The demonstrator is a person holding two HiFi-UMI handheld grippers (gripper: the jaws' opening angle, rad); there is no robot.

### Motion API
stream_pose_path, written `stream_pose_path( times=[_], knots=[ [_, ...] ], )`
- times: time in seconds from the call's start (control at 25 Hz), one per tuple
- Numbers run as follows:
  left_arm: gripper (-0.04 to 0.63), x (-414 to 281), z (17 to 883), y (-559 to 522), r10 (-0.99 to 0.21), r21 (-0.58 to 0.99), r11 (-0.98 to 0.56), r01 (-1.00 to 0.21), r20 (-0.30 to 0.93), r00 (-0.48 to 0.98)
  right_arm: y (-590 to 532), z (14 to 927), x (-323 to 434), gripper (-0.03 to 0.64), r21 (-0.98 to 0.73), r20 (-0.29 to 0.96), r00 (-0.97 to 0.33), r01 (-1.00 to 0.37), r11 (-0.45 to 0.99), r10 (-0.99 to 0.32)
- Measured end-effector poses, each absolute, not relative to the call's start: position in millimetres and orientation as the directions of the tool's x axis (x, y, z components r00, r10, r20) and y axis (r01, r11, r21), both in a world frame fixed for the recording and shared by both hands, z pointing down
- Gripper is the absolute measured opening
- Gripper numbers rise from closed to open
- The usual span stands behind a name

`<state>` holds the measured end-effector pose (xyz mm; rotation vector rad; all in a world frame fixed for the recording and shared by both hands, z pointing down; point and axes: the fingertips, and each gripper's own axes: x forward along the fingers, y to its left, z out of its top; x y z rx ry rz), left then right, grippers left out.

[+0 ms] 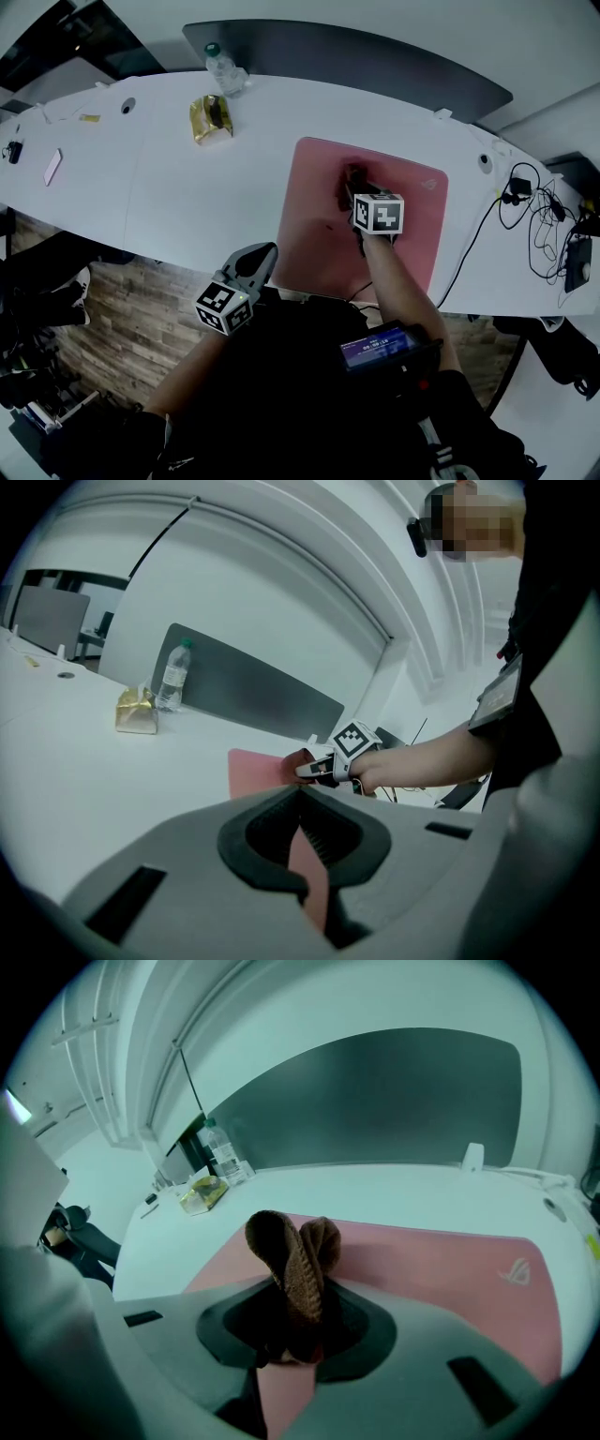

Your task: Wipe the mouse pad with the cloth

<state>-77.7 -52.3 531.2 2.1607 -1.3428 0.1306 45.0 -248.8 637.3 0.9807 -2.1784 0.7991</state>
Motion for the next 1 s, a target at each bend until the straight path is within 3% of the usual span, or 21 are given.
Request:
stream_pose_path(
  times=[1.0],
  knots=[
    [0.009, 22.2, 532.0, -68.9, -0.740, 0.408, -0.416, -0.813, 0.368, 0.564, -270.4, 636.6, 263.1, 0.120, -0.164, 0.738, -0.348, -0.924, 0.347, -0.578]
  ],
)
